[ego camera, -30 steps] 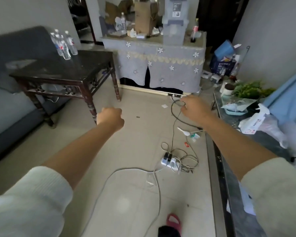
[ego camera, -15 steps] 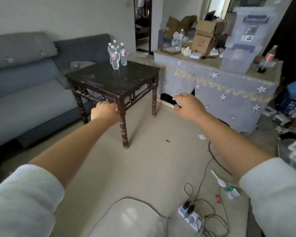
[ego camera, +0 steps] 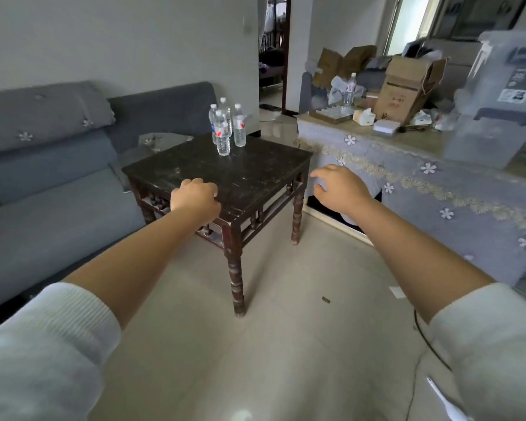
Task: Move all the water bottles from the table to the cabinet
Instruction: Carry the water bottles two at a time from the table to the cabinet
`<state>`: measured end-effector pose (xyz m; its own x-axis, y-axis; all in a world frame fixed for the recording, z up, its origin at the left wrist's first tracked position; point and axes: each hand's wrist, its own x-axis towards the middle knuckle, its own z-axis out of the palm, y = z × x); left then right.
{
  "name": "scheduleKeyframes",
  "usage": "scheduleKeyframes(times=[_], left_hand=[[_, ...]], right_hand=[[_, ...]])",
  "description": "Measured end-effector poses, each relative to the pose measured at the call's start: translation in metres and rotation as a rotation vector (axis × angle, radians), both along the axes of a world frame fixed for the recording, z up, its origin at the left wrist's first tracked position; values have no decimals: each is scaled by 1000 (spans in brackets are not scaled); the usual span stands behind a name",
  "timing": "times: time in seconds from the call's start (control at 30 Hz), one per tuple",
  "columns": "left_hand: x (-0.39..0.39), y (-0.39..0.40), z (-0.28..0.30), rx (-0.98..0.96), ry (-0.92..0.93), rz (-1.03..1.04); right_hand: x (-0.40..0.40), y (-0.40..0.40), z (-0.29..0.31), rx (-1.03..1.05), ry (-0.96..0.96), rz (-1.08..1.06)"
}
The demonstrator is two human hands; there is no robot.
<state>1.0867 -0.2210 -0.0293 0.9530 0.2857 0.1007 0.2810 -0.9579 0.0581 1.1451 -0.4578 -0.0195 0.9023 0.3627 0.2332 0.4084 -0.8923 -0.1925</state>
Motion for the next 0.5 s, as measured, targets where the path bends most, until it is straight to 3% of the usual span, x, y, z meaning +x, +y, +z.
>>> scheduleKeyframes(times=[0.5], left_hand=[[255, 22, -16, -40, 20, 29]], right_hand=[[273, 33, -11, -62, 50, 74]])
